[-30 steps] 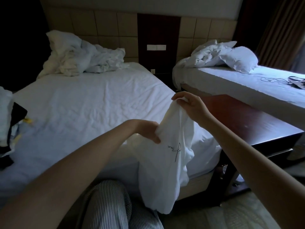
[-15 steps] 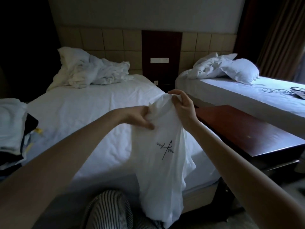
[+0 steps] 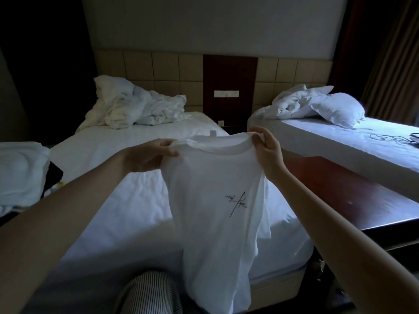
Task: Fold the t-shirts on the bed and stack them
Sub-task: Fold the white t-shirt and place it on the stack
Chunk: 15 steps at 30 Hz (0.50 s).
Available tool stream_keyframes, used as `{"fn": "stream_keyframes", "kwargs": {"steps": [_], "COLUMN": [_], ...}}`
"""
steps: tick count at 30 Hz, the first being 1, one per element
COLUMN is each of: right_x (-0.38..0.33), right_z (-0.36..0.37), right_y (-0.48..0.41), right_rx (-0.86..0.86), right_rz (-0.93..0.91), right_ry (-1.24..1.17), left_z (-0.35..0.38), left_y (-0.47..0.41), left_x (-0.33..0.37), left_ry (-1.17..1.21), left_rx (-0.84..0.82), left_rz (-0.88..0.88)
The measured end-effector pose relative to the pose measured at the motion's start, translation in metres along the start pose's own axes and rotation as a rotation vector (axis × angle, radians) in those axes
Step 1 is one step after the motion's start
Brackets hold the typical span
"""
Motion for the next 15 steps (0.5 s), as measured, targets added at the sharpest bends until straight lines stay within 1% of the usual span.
{"fn": "stream_keyframes", "kwargs": {"steps": [2, 3, 4, 5, 6, 7, 8, 9, 10, 11, 12, 13, 14, 15], "right_x": [-0.001, -0.001, 0.000, 0.000, -0.001, -0.002, -0.002, 0.000, 0.003, 0.007, 0.012, 0.019, 0.026, 0.031], "right_z": [-0.011, -0.015, -0.017, -0.016, -0.013, -0.010, -0.007, -0.007, -0.010, -0.014, -0.018, -0.021, -0.023, -0.023], "right_y": [-0.005, -0.008, -0.009, -0.010, -0.011, -0.012, -0.013, -0.015, -0.018, -0.020, -0.022, -0.022, -0.022, -0.021], "right_rx": [0.034, 0.030, 0.009, -0.023, -0.058, -0.088, -0.105, -0.107, -0.101, -0.094, -0.093, -0.103, -0.127, -0.151], "right_rz": [-0.005, 0.004, 0.013, 0.021, 0.026, 0.029, 0.028, 0.025, 0.026, 0.039, 0.067, 0.102, 0.136, 0.156], "right_ry": [0.018, 0.028, 0.045, 0.068, 0.097, 0.127, 0.161, 0.203, 0.253, 0.308, 0.353, 0.382, 0.407, 0.437], "left_z": [0.005, 0.004, 0.000, -0.010, -0.026, -0.043, -0.055, -0.060, -0.062, -0.060, -0.056, -0.053, -0.050, -0.046], "left_y": [0.005, 0.007, 0.010, 0.009, 0.006, 0.003, 0.000, -0.002, -0.004, -0.005, -0.005, -0.004, -0.003, -0.003], "left_x": [-0.004, -0.009, -0.016, -0.020, -0.020, -0.015, -0.006, 0.003, 0.007, 0.009, 0.009, 0.010, 0.009, 0.008], "left_ry": [-0.045, -0.154, -0.332, -0.553, -0.770, -0.943, -1.025, -0.999, -0.843, -0.599, -0.376, -0.210, -0.108, -0.080], "left_rx": [-0.112, -0.147, -0.151, -0.109, -0.002, 0.156, 0.331, 0.468, 0.540, 0.540, 0.506, 0.467, 0.428, 0.395], "left_rz": [-0.082, -0.160, -0.254, -0.349, -0.423, -0.465, -0.457, -0.388, -0.277, -0.164, -0.073, -0.013, 0.016, 0.024]}}
Point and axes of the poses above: each hand's wrist, its own y-axis away from the middle knuckle, its own z-axis out of the palm, x = y × z, the point moved 9 cm from there along -y, towards the middle knuckle, and after that the axes turned 13 degrees about -y, right-handed, at the moved point
